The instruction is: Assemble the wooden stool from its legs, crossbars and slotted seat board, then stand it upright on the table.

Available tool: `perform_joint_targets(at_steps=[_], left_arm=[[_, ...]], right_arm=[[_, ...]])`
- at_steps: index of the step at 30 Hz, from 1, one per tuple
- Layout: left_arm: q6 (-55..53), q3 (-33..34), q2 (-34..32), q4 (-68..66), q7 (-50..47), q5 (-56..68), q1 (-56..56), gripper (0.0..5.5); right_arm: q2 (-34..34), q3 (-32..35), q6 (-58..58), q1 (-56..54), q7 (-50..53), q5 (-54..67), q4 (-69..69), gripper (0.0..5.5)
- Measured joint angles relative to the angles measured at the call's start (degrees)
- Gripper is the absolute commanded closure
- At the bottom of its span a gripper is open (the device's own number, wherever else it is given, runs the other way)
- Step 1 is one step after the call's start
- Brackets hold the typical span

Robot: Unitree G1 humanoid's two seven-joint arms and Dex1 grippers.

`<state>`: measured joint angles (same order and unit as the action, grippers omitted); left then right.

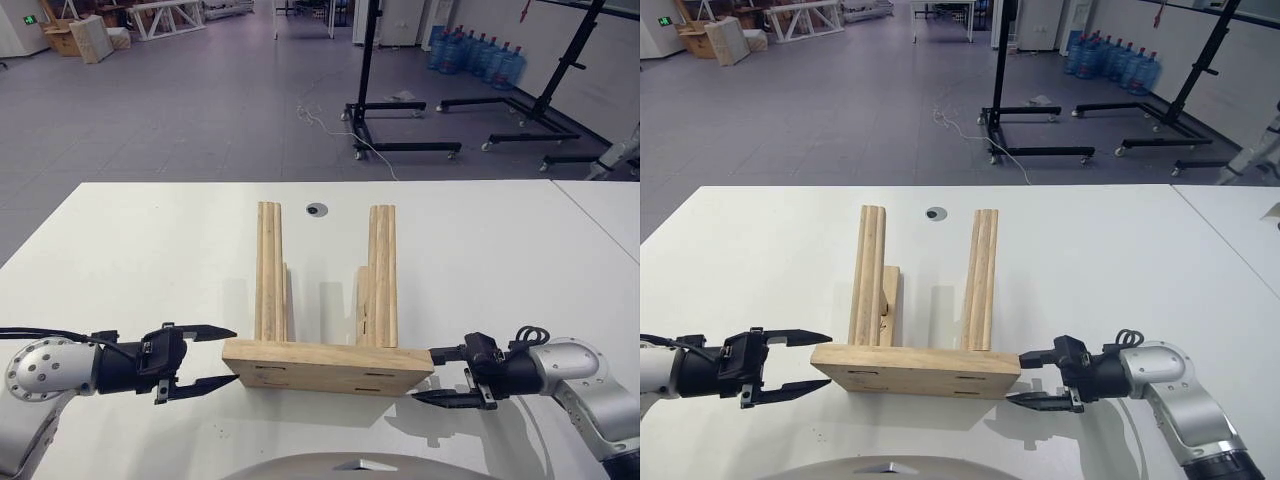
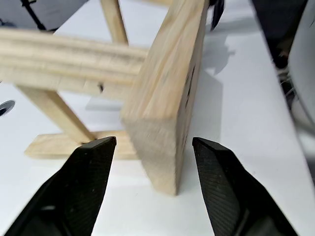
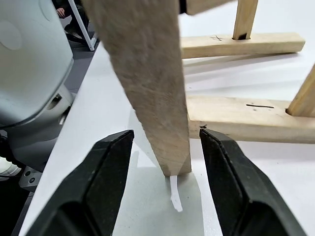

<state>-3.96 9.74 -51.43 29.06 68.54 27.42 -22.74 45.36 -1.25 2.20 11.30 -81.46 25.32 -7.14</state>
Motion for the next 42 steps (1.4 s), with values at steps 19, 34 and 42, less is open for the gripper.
perform_joint_targets(at_steps=[19,34,42], left_arm=[[-0.5,-7.5,3.7,-6.8,-3.7,-6.1,3.5,3.88],[-20.0,1.4,0.3,-2.4,-3.6,26.7,5.4,4.0],[-31.3,11.3,-4.6,-0.4,-21.7,72.3,8.9,4.11]], right_arm=[[-0.7,-0.9,3.6,-2.6,2.5,1.9,-3.9,4.15],[12.6,-1.5,40.4,-24.3,-4.7,22.2,-2.6,4.15],[21.8,-10.5,78.8,-50.1,-5.5,44.2,5.5,4.15]])
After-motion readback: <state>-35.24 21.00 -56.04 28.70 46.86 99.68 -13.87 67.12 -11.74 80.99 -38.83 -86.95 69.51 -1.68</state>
